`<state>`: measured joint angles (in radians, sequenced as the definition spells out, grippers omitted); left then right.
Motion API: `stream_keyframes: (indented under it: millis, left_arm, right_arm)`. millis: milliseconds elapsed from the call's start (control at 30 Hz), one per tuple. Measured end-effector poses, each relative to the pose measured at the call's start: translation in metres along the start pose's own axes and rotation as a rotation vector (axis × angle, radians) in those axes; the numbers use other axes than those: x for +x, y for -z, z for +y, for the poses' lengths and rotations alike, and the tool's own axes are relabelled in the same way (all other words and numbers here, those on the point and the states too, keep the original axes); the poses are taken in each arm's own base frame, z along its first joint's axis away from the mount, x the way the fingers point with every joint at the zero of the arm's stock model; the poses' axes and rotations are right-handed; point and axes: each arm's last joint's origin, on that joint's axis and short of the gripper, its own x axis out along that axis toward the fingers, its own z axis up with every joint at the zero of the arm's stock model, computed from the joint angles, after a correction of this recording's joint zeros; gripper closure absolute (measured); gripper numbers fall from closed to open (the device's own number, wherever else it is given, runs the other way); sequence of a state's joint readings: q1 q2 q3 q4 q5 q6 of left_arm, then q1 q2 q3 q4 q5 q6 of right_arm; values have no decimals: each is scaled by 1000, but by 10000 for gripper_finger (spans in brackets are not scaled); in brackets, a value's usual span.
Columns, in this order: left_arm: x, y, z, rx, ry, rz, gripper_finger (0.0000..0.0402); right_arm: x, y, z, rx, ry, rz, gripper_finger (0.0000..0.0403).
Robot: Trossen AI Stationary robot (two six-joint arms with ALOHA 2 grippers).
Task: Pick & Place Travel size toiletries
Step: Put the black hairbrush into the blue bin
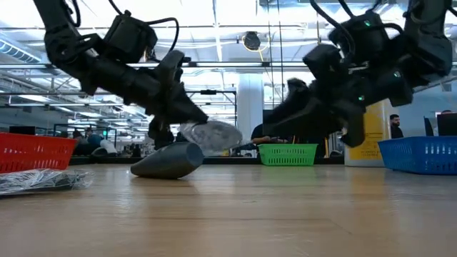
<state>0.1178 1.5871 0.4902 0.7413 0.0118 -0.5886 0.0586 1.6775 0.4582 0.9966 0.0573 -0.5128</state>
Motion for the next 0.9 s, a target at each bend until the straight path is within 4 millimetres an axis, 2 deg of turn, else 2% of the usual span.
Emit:
stream_keyframes:
  millis: [167, 333, 500, 700, 900]
  left_arm:
    - [3, -12, 2, -59, 14, -20, 398]
    - [6, -22, 1, -92, 39, -38, 399]
    - [9, -29, -4, -112, 66, -51, 400]
    - [13, -39, -15, -111, 107, -74, 395]
    - [15, -45, -24, -99, 137, -87, 395]
  right_arm:
    - [14, -15, 2, -387, -4, 73, 182]
    - [17, -20, 0, -746, 46, 128, 136]
    - [17, -21, -6, -1051, 85, 155, 130]
    - [17, -19, -16, -1198, 114, 179, 156]
    - [18, -29, -22, -1219, 266, 114, 199]
